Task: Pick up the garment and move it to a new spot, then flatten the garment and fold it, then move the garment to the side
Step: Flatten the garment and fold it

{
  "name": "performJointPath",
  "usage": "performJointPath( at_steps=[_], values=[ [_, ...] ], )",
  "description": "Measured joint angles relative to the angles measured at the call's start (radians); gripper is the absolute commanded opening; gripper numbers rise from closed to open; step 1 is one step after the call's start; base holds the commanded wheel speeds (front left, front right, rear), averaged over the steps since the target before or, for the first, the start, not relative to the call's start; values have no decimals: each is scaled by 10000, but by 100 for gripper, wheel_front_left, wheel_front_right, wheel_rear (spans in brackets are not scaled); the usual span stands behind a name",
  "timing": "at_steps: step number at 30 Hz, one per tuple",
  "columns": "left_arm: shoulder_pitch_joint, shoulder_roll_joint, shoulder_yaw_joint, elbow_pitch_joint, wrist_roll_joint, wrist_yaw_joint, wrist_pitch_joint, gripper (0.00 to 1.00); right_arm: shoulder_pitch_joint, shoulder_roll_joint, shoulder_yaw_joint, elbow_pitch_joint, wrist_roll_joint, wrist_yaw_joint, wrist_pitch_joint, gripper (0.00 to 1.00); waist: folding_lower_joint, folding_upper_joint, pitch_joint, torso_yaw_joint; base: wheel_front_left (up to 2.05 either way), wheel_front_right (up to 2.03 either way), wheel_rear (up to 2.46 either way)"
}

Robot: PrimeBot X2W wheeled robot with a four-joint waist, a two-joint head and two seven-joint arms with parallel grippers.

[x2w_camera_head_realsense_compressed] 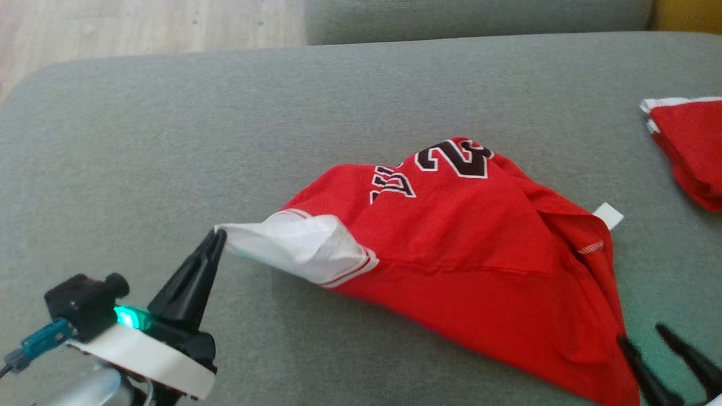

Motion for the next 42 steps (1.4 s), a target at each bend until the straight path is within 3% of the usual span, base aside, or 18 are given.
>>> performJointPath(
  at_steps=[5,10,15,26,29,31,33,35,38,42],
  values=[
    [590,-268,963,-100,100,144,0,0,-34,27,-318,-924,876,0,165,100,1,0,-78,403,0,0,0],
    [1136,-324,1647,-136,382,27,-2,0,-452,349,341,-938,1507,0,341,100,1,0,-98,907,0,0,0],
    [1279,-433,1900,-107,625,-234,-2,0,-1674,445,771,98,1707,0,316,100,1,0,61,1258,0,0,0],
    [1063,-629,1965,-25,892,-408,0,0,-3418,-347,1912,1795,2326,0,236,100,3,0,581,1554,0,0,0],
    [896,-713,1948,12,895,-495,15,0,-3632,-470,2211,2031,2483,0,232,47,3,0,649,1630,0,0,0],
    [810,-757,1927,75,995,-570,86,0,-3643,-614,2316,2107,2727,0,178,34,3,0,649,1681,0,0,0],
    [764,-759,1912,119,995,-570,117,0,-3605,-748,2314,2075,2838,0,77,33,3,0,613,1678,0,0,0],
    [733,-759,1914,125,995,-568,117,0,-3458,-897,2293,1939,2989,0,42,44,2,0,576,1648,0,0,0],
    [736,-759,1916,125,995,-566,117,0,-3137,-955,2265,1753,3315,0,44,52,2,0,519,1588,0,0,0],
    [737,-788,1925,132,995,-568,117,0,-3034,-978,2372,1753,3459,0,113,48,1,0,487,1536,0,0,0]
  ],
)
